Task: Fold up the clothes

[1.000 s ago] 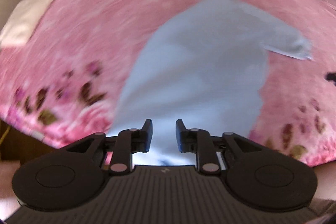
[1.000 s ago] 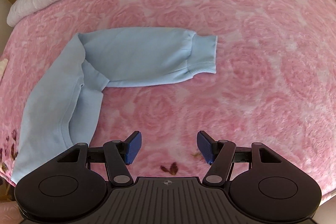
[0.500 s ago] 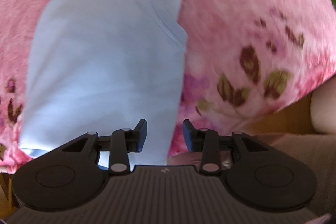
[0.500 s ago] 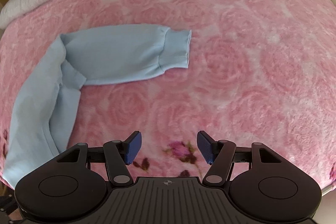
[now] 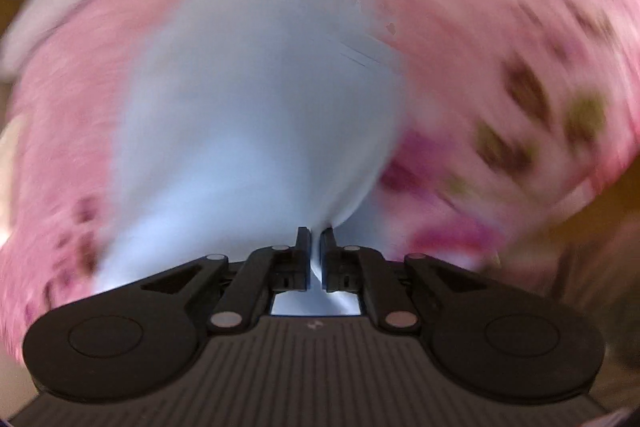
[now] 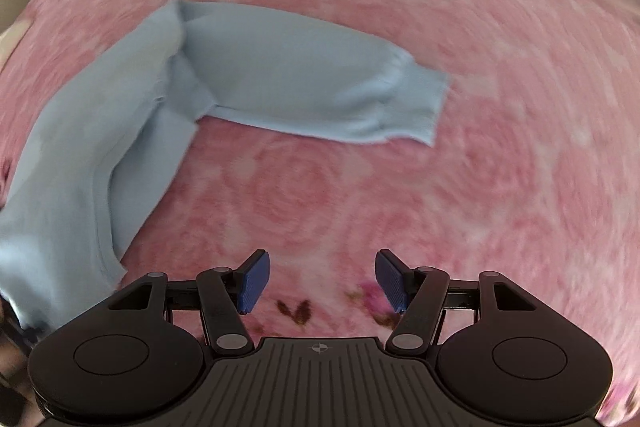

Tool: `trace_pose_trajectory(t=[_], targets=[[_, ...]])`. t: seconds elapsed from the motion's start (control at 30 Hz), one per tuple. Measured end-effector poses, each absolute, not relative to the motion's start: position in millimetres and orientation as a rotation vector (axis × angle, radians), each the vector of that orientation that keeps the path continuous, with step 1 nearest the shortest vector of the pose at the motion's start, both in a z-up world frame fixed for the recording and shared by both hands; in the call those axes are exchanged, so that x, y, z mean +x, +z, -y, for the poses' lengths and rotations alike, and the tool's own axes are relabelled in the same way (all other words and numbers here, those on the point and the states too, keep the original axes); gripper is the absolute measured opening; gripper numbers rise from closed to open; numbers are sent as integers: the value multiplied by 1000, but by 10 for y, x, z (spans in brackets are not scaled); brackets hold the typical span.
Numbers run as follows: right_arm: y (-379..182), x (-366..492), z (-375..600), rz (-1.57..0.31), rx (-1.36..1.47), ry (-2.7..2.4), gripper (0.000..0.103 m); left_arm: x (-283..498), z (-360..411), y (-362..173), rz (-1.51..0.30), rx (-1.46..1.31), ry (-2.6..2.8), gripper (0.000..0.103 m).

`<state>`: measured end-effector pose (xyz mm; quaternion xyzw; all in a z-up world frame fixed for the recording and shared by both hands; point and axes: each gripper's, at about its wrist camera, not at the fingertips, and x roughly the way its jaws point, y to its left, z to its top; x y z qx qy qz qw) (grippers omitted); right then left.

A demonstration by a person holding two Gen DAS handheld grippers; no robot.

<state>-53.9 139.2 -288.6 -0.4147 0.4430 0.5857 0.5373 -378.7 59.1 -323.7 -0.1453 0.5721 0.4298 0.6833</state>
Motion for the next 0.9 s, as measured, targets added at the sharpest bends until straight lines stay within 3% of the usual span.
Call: trace_pose_trajectory(t=[0.13, 0.27, 0.43, 0.5, 0.57, 0.73, 0.9], targets=[[-2784, -756, -1444, -952, -1031, 1507, 62, -4434, -1223, -2447, -1045, -375, 1275, 5], [-2702, -970, -1565, -866, -1042, 1599, 62, -5186, -1963, -1996, -822, -405, 1574, 4], [-2709, -1201, -1802, -826, -1067, 1633, 62, -5645, -2465, -2321, -892, -646, 1586, 6], [-2755, -1254, -1920, -837, -1070, 1625, 62, -5787, -2391, -2504, -881, -796, 1580, 14], [-2836, -1280, -2045, -845, -1081, 1613, 62, -5913, -2353, -2597, -824, -975, 1585, 24], [-3023, -1295, -2377, -828, -1118, 1556, 62, -6178, -2242, -2601, -569, -1341, 1530, 29], [-3193, -1254, -2706, -797, -1156, 1550, 62, -6381, -2563, -2653, -523, -1445, 1567, 35]])
